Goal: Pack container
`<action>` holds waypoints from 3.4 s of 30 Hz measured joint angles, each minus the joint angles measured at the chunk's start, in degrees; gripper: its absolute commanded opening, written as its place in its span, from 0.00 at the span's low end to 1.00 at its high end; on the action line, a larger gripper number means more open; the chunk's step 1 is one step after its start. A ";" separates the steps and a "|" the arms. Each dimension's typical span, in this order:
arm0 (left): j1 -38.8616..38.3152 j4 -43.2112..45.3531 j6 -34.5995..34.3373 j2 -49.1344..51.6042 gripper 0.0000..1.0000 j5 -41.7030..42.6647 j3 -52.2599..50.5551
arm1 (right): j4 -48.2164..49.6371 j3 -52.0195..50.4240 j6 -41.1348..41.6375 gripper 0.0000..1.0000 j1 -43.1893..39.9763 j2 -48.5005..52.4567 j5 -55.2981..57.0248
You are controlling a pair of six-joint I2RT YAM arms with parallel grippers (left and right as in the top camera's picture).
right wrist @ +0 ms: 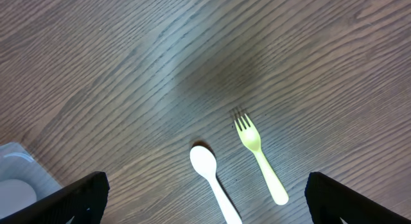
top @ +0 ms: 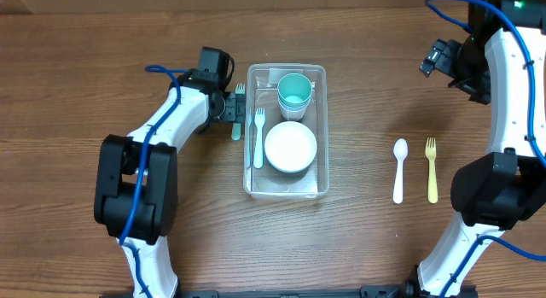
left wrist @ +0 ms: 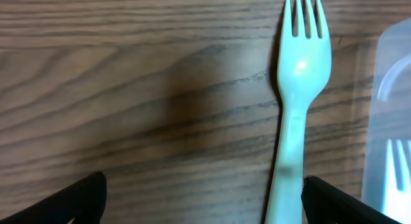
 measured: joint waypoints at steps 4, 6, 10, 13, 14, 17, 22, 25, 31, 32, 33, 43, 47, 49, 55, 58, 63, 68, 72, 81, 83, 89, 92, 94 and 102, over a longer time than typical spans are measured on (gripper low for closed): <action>0.00 2.08 2.27 0.13 0.95 1.99 -0.07 | -0.07 0.00 0.00 1.00 0.02 0.00 0.00; 0.00 2.08 3.78 0.13 0.95 2.27 -0.07 | -0.04 0.00 0.00 1.00 0.00 0.00 0.00; 0.00 1.90 6.12 0.13 0.94 2.49 -0.07 | -0.04 0.00 0.00 1.00 0.00 0.00 0.00; -0.15 2.03 6.36 0.13 0.92 2.51 -0.07 | -0.07 0.00 0.00 1.00 0.00 0.00 0.00; -0.28 2.16 6.49 0.13 0.91 2.49 -0.07 | -0.02 0.00 0.00 1.00 0.02 0.00 -0.04; -0.81 2.51 6.51 0.13 0.91 2.49 -0.07 | -0.04 0.00 -0.02 1.00 0.02 0.00 -0.02; -1.29 2.82 5.66 0.52 0.88 2.01 -0.07 | -0.07 0.00 0.02 1.00 0.02 0.00 0.00; -1.40 2.82 4.13 2.23 0.81 1.57 -0.07 | -0.02 0.00 0.00 1.00 0.00 0.00 0.00; -1.49 2.08 -0.44 3.15 0.80 -1.57 0.17 | -0.02 0.00 0.00 1.00 0.00 0.00 -0.02; -1.66 1.44 -1.44 3.13 0.80 -2.89 0.35 | -0.04 0.00 0.00 1.00 0.00 0.00 0.00; -1.81 0.68 -2.43 3.13 0.80 -4.33 0.57 | -0.02 0.00 0.00 1.00 0.00 0.00 -0.02; -1.60 -2.71 -10.45 2.89 0.73 -9.51 1.03 | -0.04 0.00 -0.02 1.00 0.02 0.00 0.00; -1.01 0.79 -15.26 3.04 0.54 -4.48 1.03 | -0.02 0.00 -0.02 1.00 0.00 0.00 0.00; -0.94 2.29 -16.87 3.04 0.50 -3.26 1.01 | -0.04 0.00 0.00 1.00 0.00 0.00 -0.04; -0.90 5.01 -18.21 3.08 0.51 -1.75 1.01 | -0.07 0.00 -0.02 1.00 0.00 0.00 0.02; -0.90 5.40 -16.76 3.13 0.54 -1.84 1.01 | -0.07 0.00 0.00 1.00 0.02 0.00 -0.02; -0.90 5.53 -12.46 3.19 0.57 -1.86 1.01 | -0.04 0.00 0.00 1.00 0.00 0.00 0.00; -0.90 5.79 -9.97 3.37 0.57 -2.23 1.01 | -0.04 0.00 0.00 1.00 0.00 0.00 0.00; -0.90 6.99 -8.94 4.55 0.52 -3.41 1.03 | -0.04 0.00 0.00 1.00 0.00 0.00 0.00; -0.90 10.29 -8.52 5.29 0.20 -4.57 1.03 | -0.04 0.00 0.00 1.00 0.02 0.00 -0.02; -0.90 10.45 -8.50 5.31 0.15 -4.59 1.03 | -0.04 0.00 0.00 1.00 0.00 0.00 -0.02; -0.90 10.45 -8.28 5.38 0.16 -4.61 1.07 | -0.04 0.00 -0.02 1.00 0.00 0.00 0.00; -0.90 10.43 -8.26 5.38 0.16 -4.55 1.11 | -0.02 0.00 -0.02 1.00 0.02 0.00 -0.02; -0.90 10.40 -8.28 5.38 0.14 -4.42 1.11 | -0.04 0.00 0.02 1.00 0.02 0.00 0.00; -0.85 7.87 -8.09 0.70 0.04 -4.42 1.11 | -0.07 0.00 0.00 1.00 0.02 0.00 0.00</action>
